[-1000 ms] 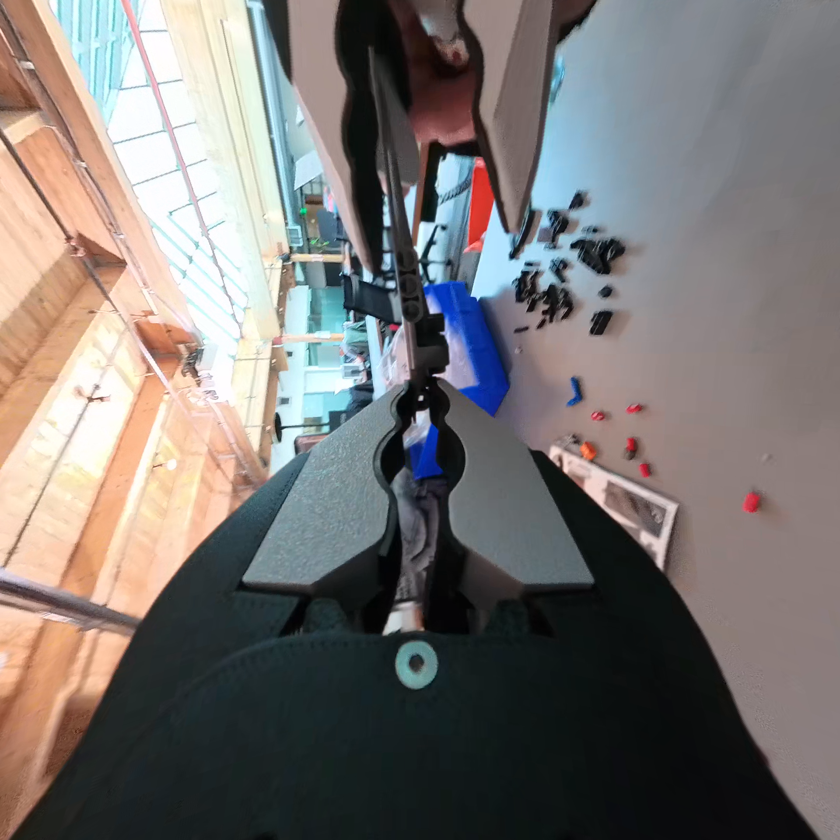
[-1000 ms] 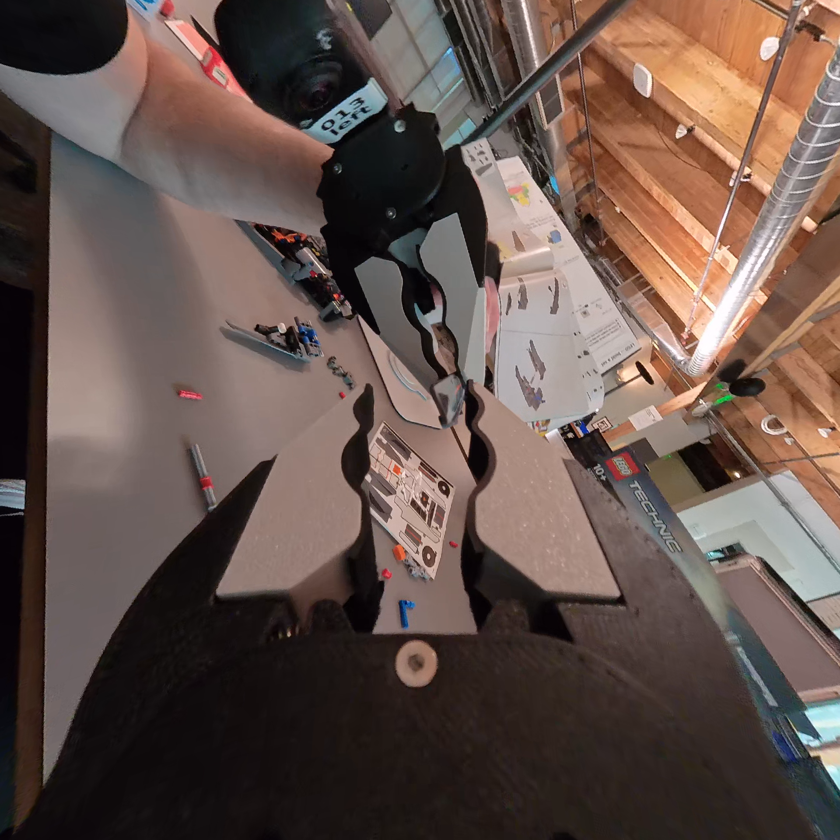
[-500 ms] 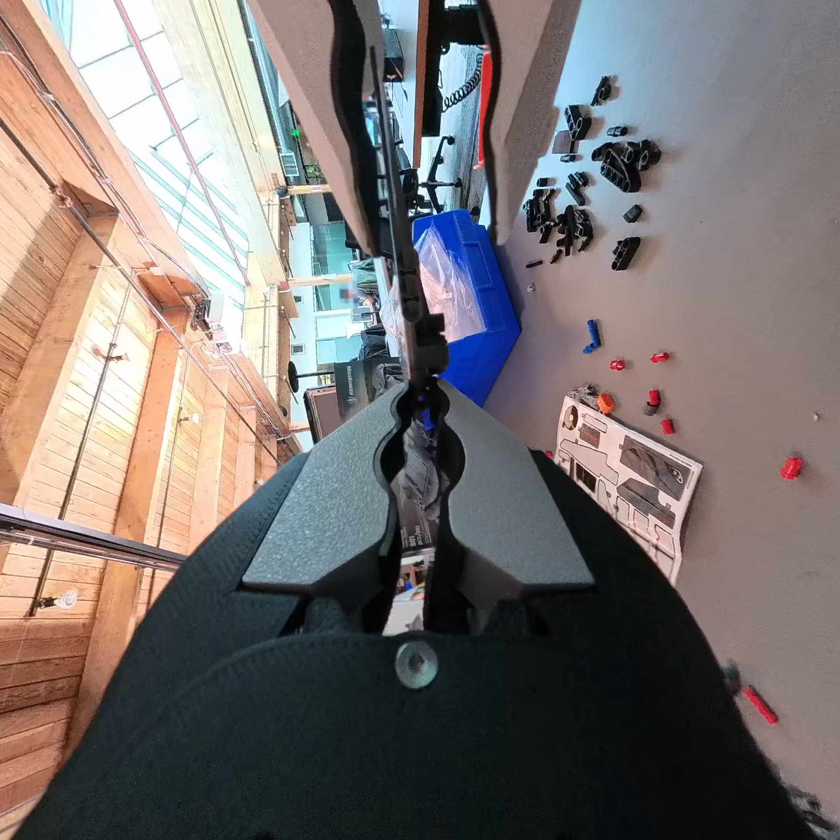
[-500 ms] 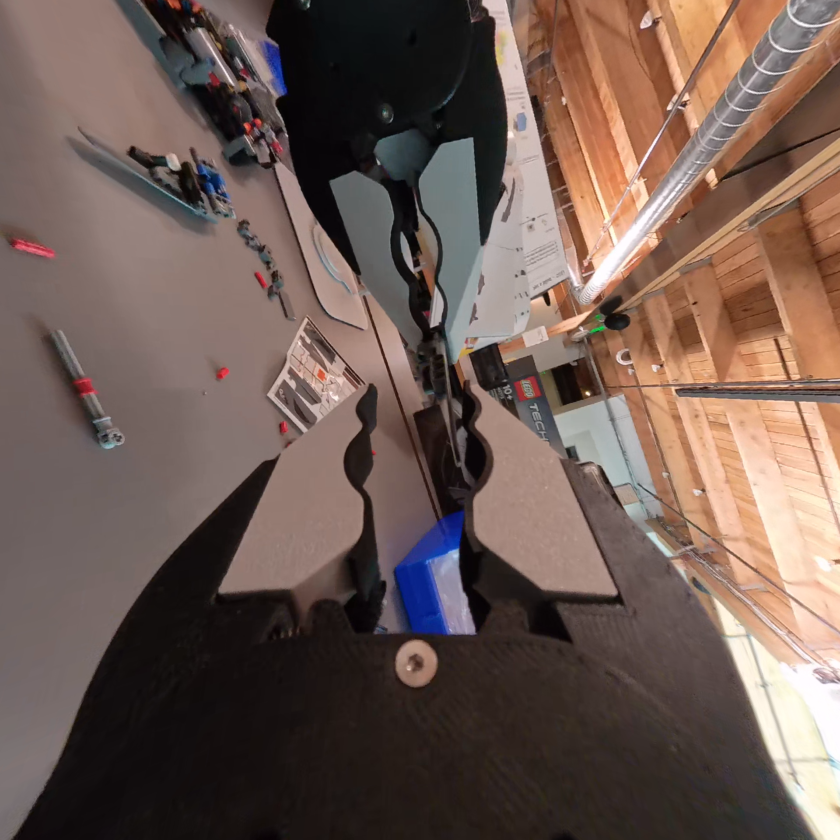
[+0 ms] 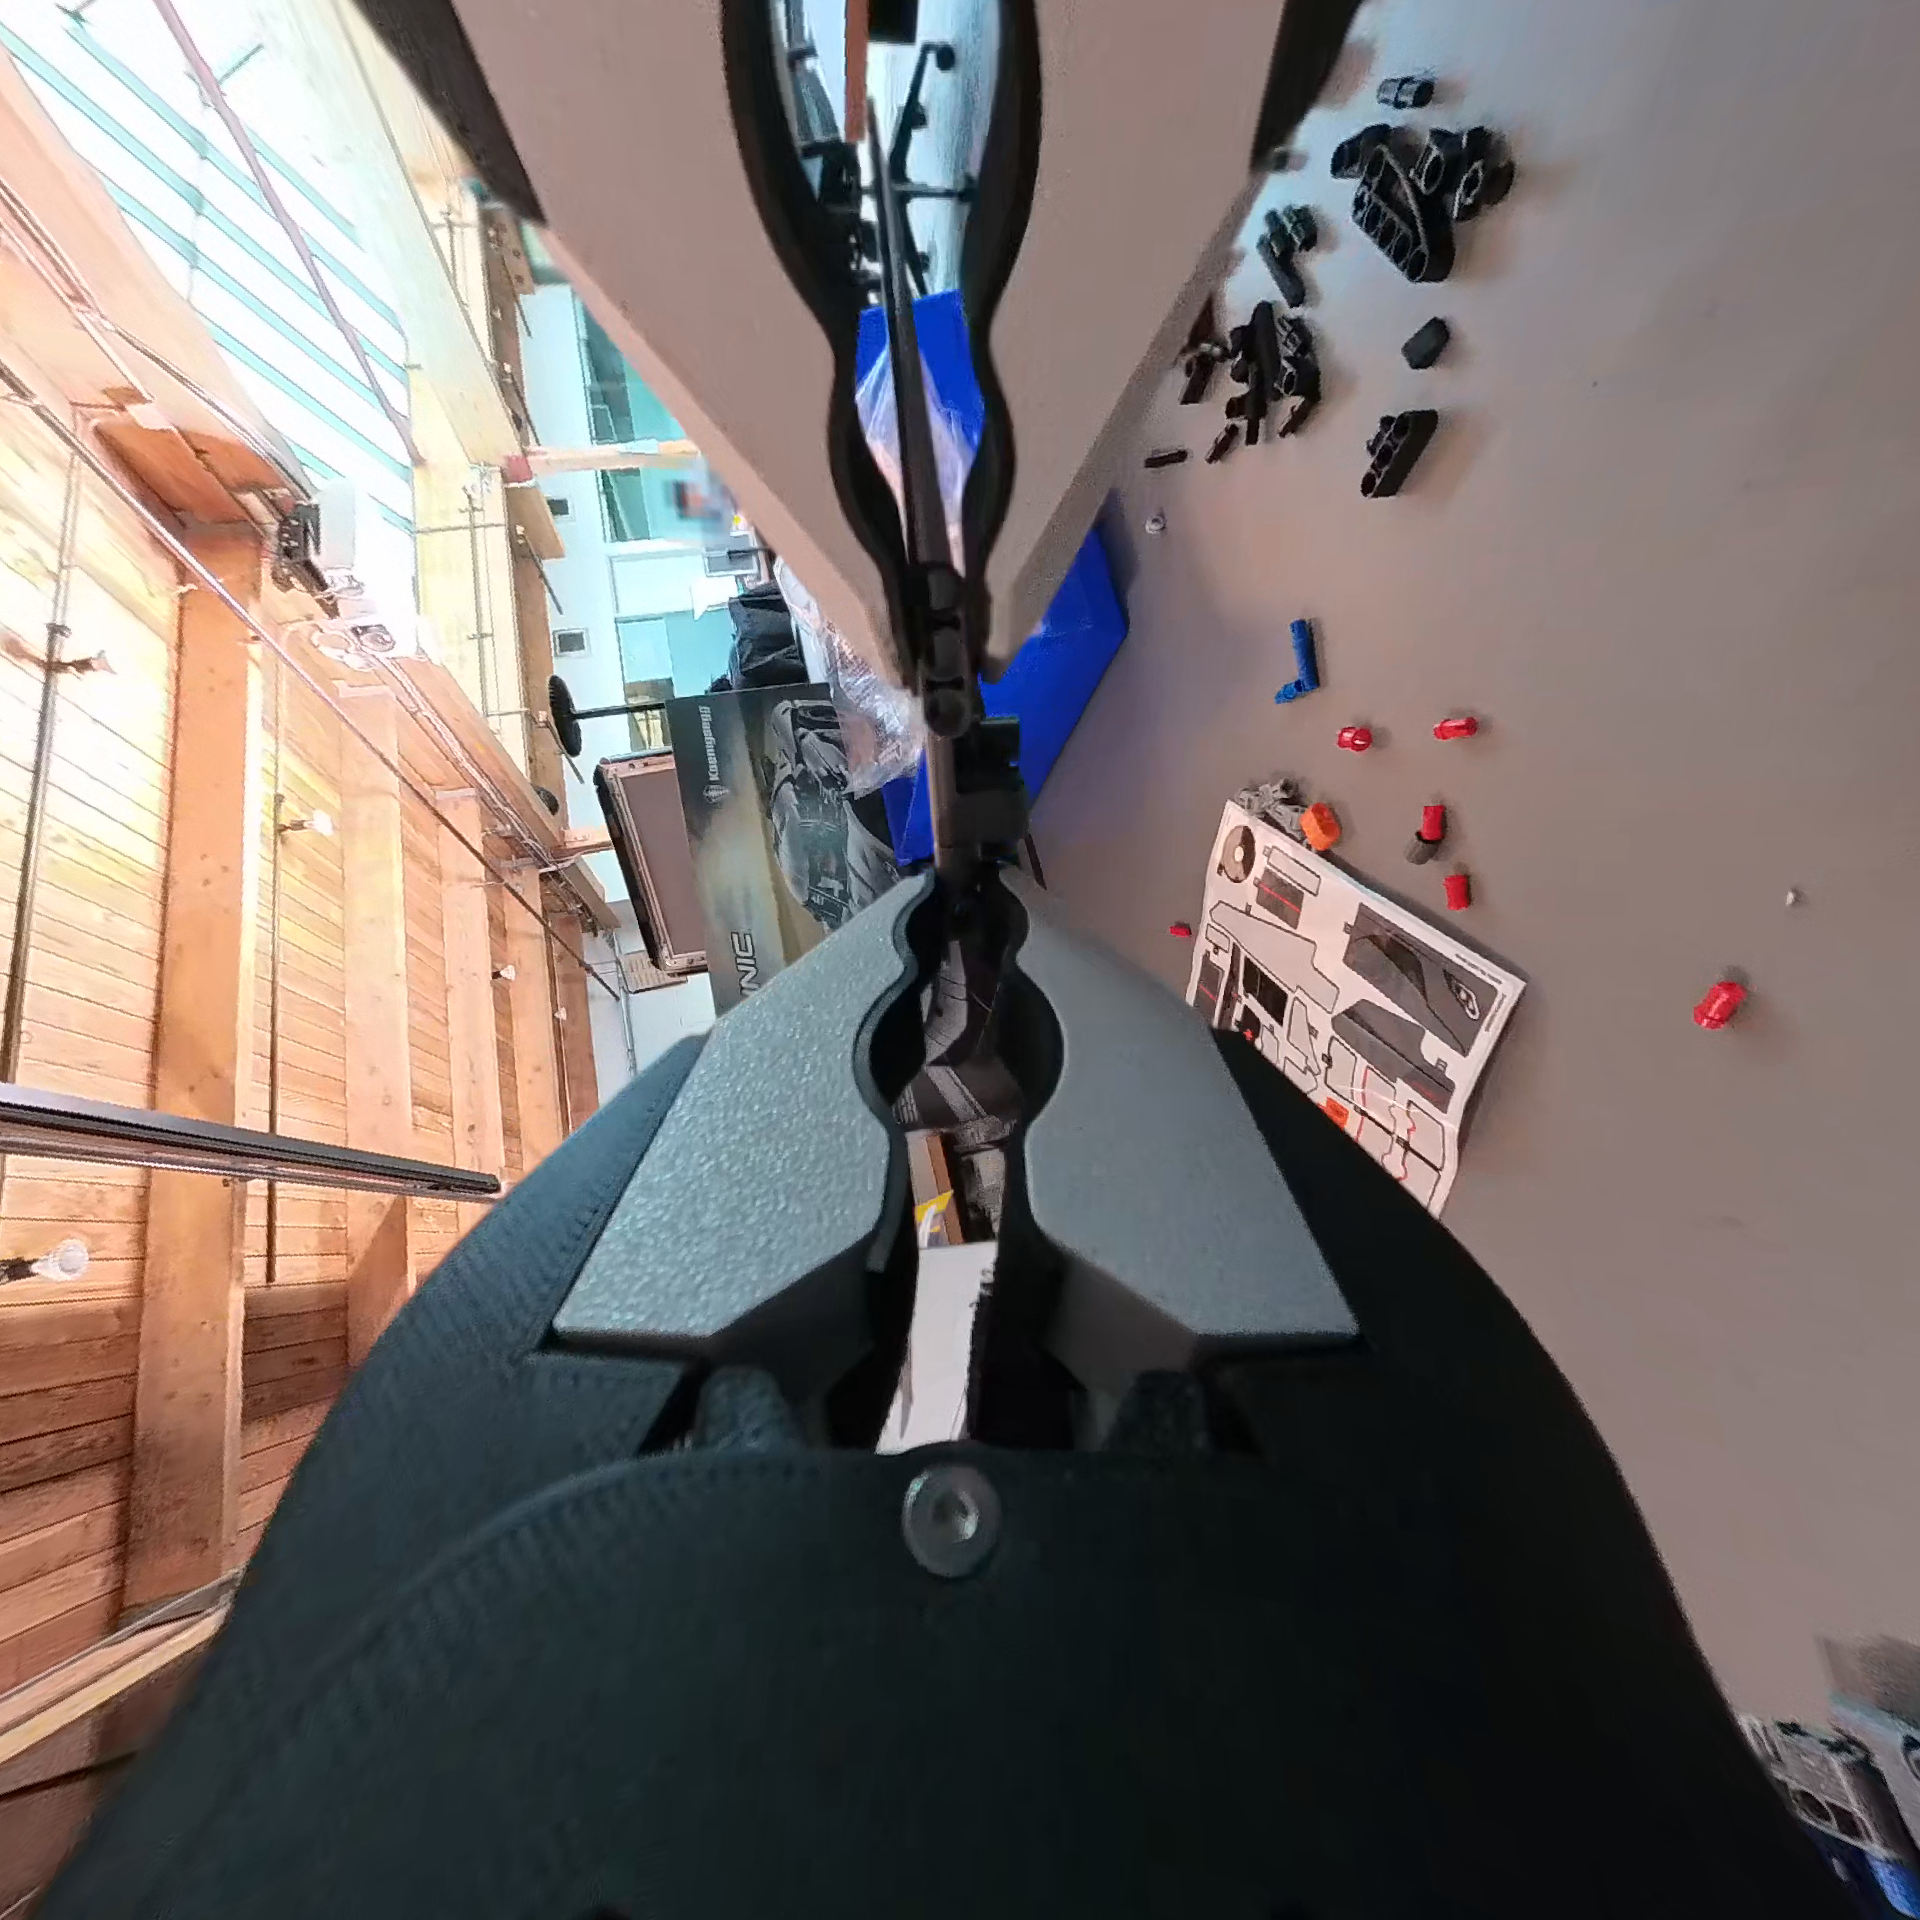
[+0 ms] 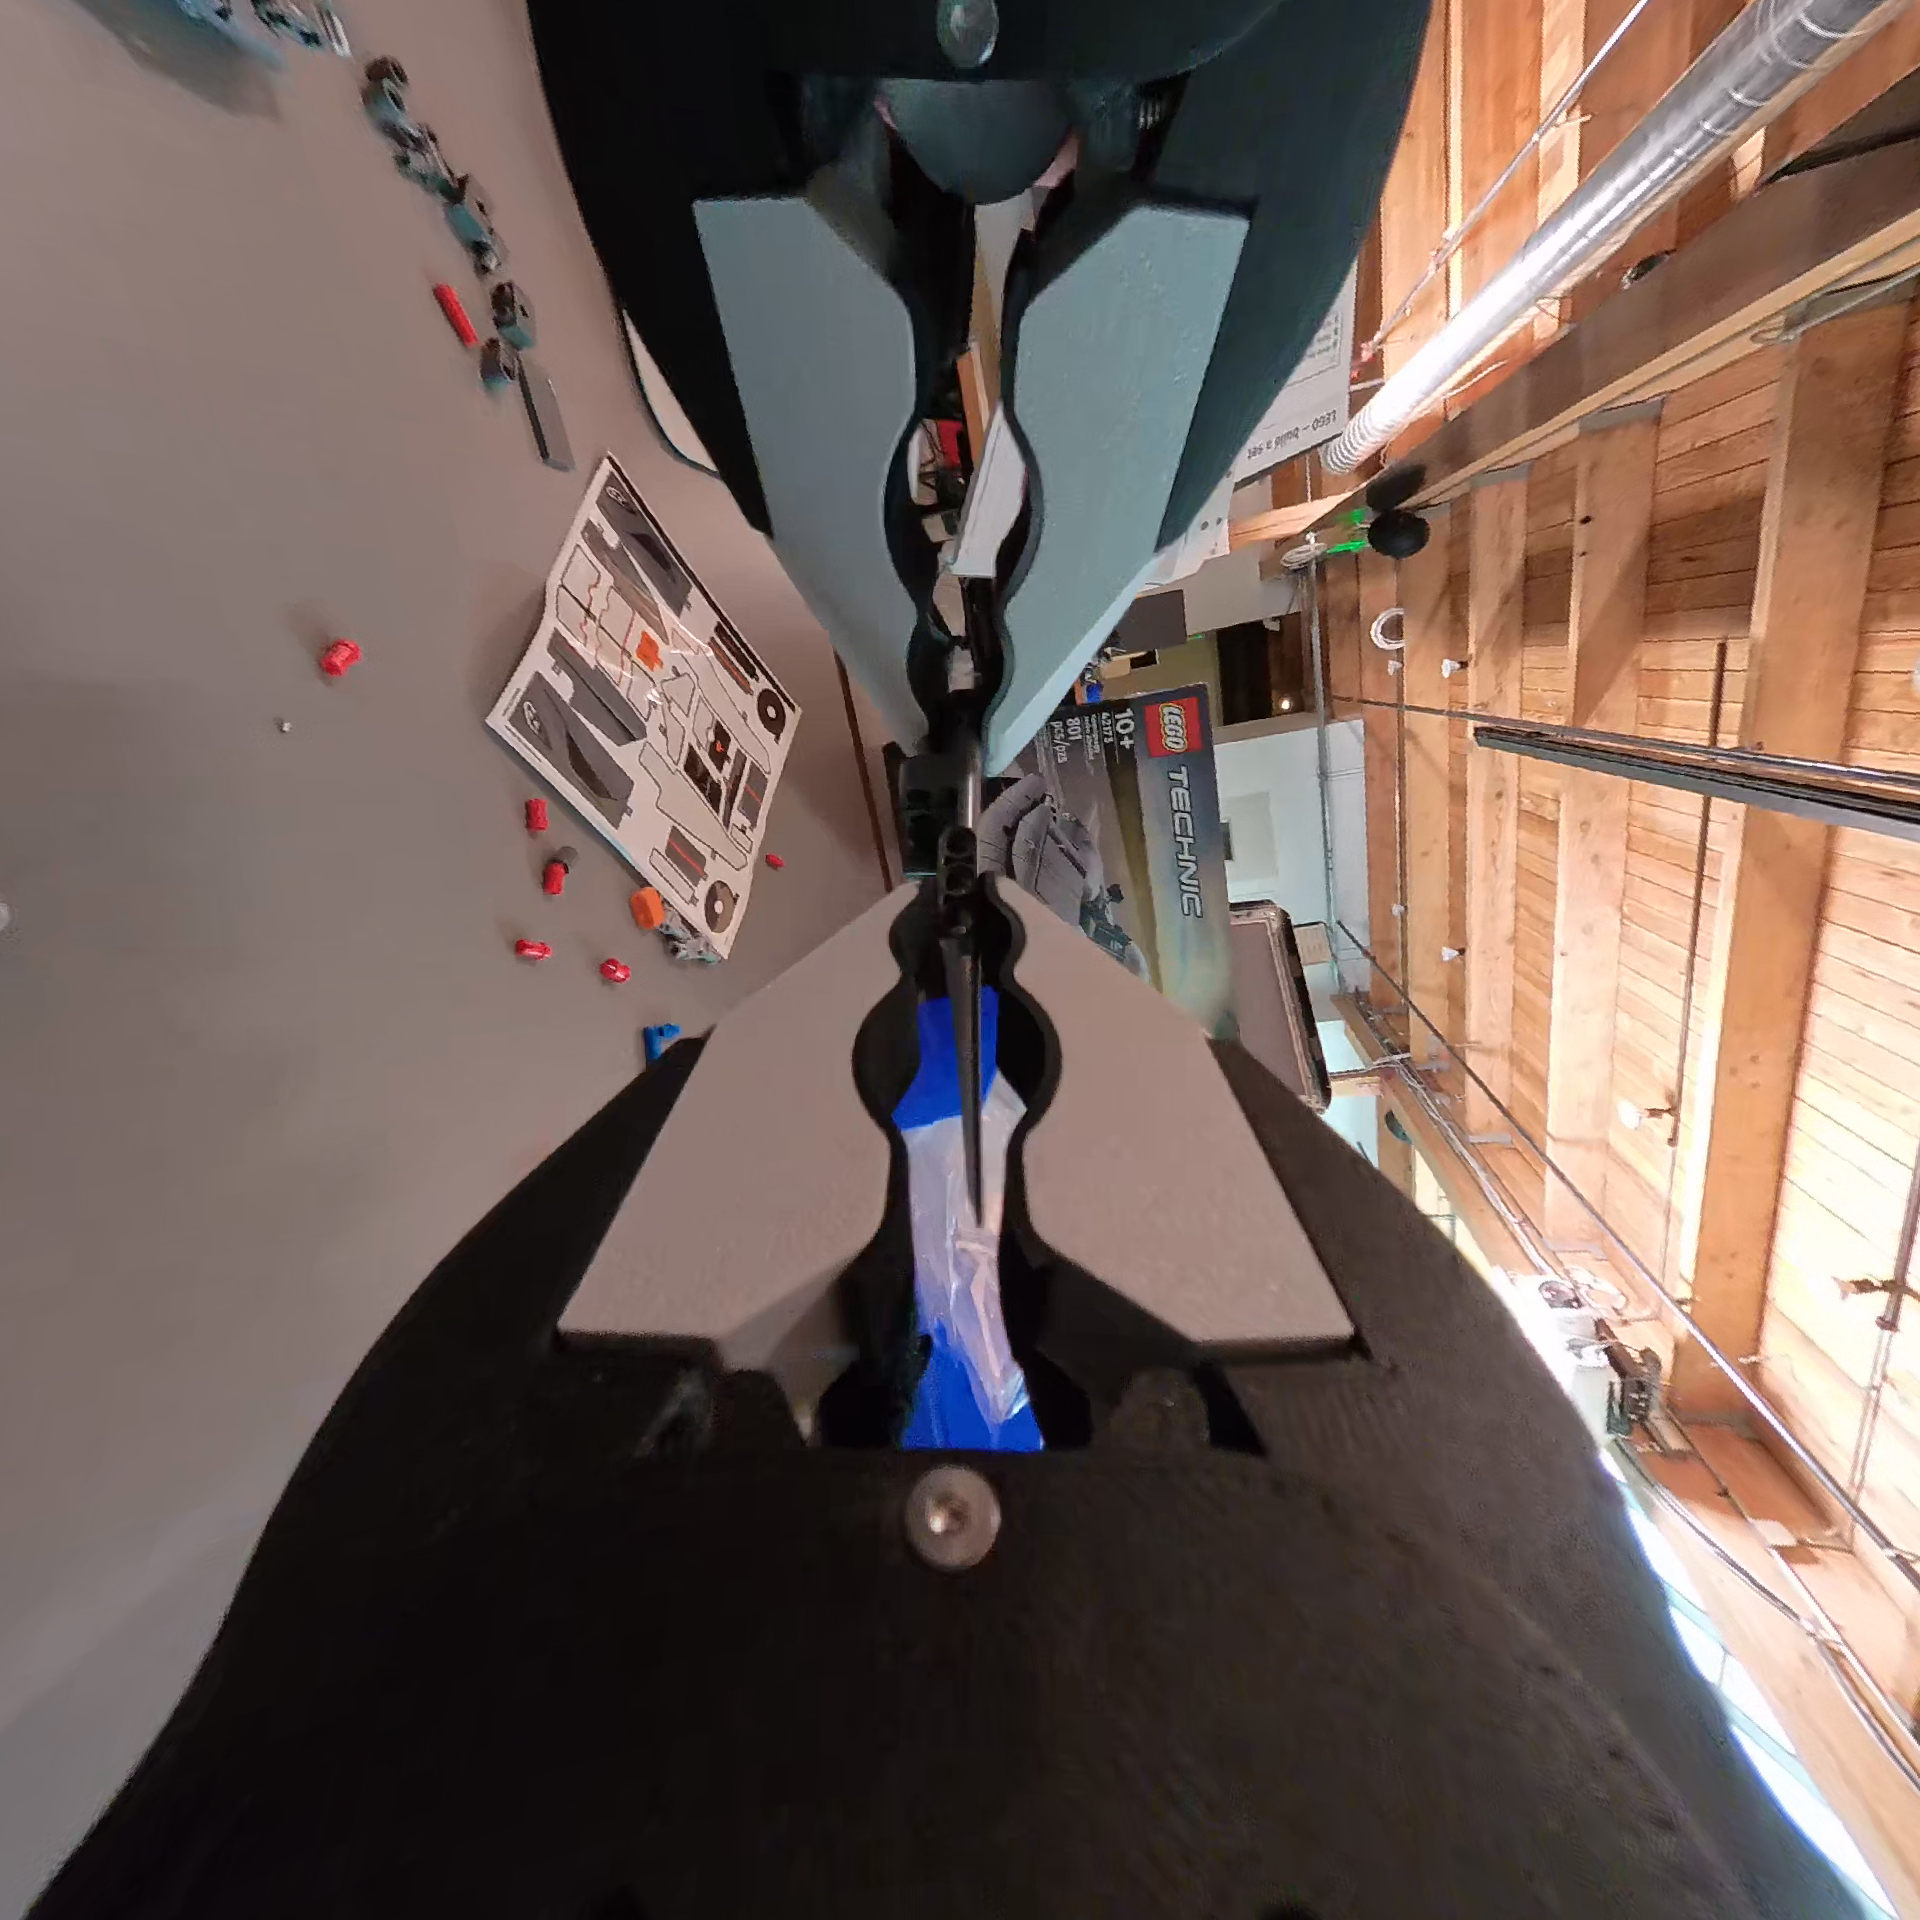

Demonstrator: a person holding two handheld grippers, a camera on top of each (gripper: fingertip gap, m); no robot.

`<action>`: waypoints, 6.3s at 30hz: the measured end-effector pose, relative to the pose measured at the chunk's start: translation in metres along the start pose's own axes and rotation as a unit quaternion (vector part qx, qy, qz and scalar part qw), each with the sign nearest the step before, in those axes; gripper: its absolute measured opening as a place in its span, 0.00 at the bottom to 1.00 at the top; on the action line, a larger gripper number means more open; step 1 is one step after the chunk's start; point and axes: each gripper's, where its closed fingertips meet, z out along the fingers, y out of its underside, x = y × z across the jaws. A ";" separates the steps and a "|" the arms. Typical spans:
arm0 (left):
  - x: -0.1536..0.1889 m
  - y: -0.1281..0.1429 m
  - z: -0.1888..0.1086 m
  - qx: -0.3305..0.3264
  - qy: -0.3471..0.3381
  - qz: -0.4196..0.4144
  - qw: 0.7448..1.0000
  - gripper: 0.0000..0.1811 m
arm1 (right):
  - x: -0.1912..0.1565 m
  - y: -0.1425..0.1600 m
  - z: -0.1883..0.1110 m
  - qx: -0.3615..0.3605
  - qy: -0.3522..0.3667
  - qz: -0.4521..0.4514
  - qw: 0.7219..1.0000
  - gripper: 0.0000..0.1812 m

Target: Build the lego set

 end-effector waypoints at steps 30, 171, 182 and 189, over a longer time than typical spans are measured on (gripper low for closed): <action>-0.011 0.008 -0.007 -0.020 -0.063 0.016 0.998 0.06 | 0.005 0.011 0.002 0.037 -0.049 0.141 0.988 0.00; 0.021 0.074 -0.119 0.254 -0.027 -0.454 0.853 0.04 | -0.027 -0.094 0.116 0.307 -0.134 0.289 0.897 0.31; 0.024 0.071 -0.118 0.287 0.001 -0.484 0.827 0.04 | -0.032 -0.105 0.097 0.350 -0.192 0.283 0.872 0.04; 0.026 0.088 -0.112 0.246 -0.011 -0.491 0.835 0.07 | -0.050 -0.103 0.103 0.327 -0.219 0.261 0.881 0.00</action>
